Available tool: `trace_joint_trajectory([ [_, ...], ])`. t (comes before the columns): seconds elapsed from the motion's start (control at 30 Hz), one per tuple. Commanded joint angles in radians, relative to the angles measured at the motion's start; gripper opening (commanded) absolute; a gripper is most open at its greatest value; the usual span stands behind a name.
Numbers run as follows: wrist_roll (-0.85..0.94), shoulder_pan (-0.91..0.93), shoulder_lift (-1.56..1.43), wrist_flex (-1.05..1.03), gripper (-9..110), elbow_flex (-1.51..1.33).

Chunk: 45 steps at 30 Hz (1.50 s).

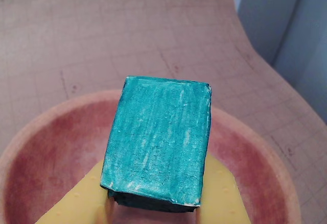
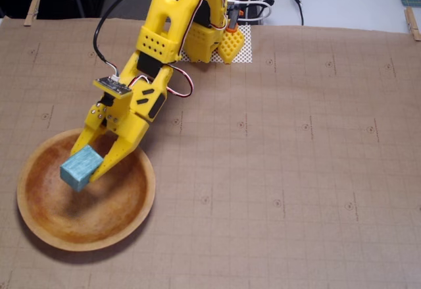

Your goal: Grasp a blue block and put it in the bowl.

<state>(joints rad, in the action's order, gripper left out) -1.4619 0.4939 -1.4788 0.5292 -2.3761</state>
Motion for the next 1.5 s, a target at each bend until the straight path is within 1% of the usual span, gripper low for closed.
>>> trace_joint_trajectory([
  [0.0, 0.002, 0.000, -0.020, 0.003, 8, 0.011],
  [0.2, 0.000, -0.005, 0.009, 0.002, 18, 0.018],
  [0.33, 0.000, -0.006, 0.025, 0.002, 22, 0.020],
  [0.57, -0.002, -0.011, 0.025, 0.002, 23, 0.023],
  [0.67, -0.029, -0.014, 0.012, 0.003, 23, 0.023],
  [0.77, -0.064, -0.044, -0.029, 0.003, 20, 0.021],
  [0.9, -0.083, -0.077, -0.087, 0.003, 10, 0.014],
  [1.07, -0.087, -0.097, -0.169, 0.003, 2, 0.000],
  [1.3, -0.087, -0.124, -0.328, 0.003, -3, -0.091],
  [1.47, -0.087, -0.156, -0.440, 0.003, -3, -0.196],
])
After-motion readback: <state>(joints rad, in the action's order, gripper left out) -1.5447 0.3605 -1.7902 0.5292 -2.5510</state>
